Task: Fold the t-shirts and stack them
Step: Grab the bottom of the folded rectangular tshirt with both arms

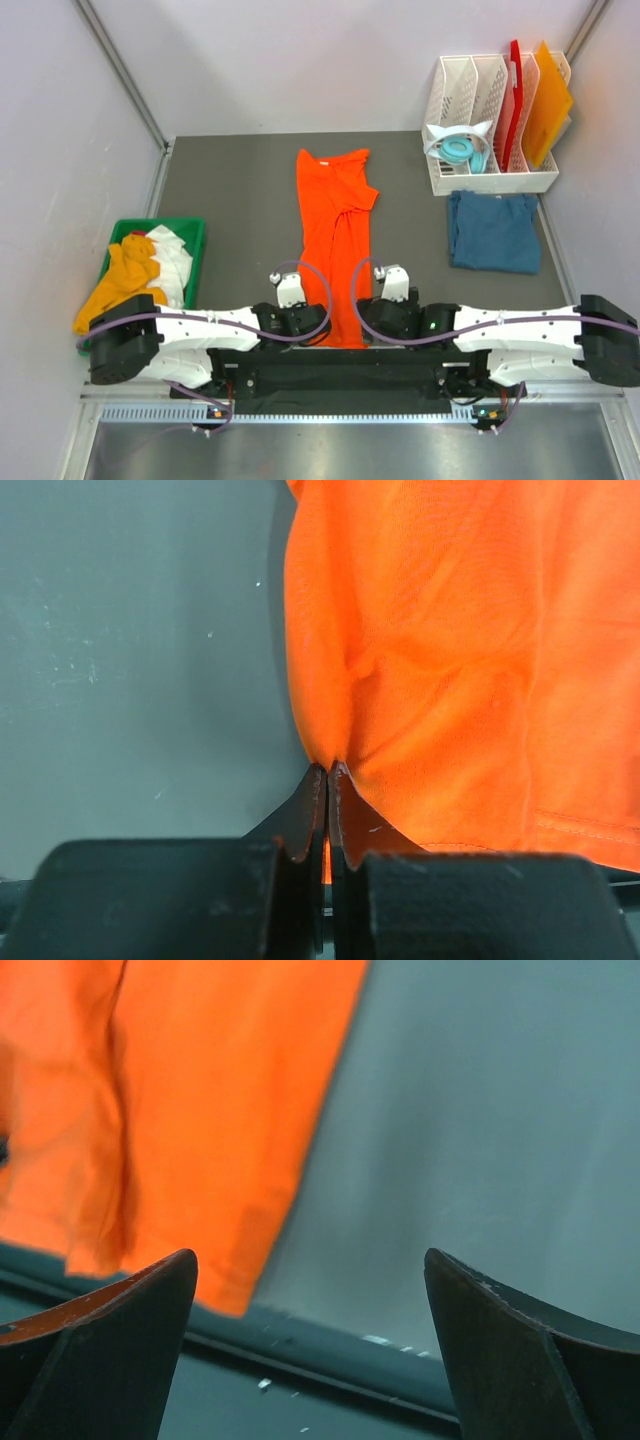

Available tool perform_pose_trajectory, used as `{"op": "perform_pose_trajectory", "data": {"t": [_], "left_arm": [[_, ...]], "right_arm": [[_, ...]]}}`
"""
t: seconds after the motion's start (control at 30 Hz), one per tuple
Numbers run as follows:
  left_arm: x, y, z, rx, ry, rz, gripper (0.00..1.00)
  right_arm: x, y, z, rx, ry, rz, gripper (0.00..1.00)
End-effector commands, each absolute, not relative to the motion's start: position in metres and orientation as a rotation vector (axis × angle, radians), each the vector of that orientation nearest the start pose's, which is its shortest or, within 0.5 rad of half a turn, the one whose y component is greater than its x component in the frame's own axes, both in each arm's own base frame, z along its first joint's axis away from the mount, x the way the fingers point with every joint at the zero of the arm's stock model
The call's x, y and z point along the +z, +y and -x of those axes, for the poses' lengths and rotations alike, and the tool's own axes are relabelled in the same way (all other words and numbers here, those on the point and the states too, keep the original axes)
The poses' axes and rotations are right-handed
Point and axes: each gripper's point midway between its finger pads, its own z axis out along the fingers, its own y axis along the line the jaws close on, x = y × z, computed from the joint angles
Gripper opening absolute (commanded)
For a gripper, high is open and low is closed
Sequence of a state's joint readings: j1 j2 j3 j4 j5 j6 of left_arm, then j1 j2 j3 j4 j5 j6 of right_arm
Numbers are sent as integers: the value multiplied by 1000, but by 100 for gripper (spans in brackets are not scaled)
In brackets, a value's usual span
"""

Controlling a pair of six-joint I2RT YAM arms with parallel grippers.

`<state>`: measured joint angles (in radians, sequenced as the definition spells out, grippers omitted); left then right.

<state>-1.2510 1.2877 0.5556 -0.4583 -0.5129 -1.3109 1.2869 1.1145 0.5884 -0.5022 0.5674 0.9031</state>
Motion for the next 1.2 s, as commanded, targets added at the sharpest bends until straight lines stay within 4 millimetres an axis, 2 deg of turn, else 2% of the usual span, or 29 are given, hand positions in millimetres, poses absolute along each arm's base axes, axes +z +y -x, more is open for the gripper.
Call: {"op": "perform_pose_trajectory", "data": {"t": [0.0, 0.2, 0.3, 0.6, 0.77, 0.87, 1.07, 1.17], "left_arm": [[-9, -207, -103, -186, 2661, 149, 0], [-8, -211, -103, -191, 2664, 135, 0], [-8, -212, -102, -197, 2665, 130, 0], [-5, -209, -101, -195, 2659, 129, 0], [-3, -209, -102, -203, 2654, 135, 0], [-4, -208, -101, -196, 2655, 130, 0], [-3, -207, -101, -195, 2651, 130, 0], [-2, -207, -103, -198, 2645, 134, 0]], "right_arm": [[52, 243, -115, 380, 2418, 241, 92], [42, 256, -108, 398, 2432, 269, 80], [37, 256, -108, 388, 2440, 249, 75], [15, 244, -101, 340, 2505, 172, 50], [3, 243, -94, 333, 2548, 174, 51], [-2, 243, -91, 334, 2569, 176, 46], [-10, 237, -82, 310, 2623, 175, 24], [-9, 233, -81, 295, 2632, 158, 4]]}}
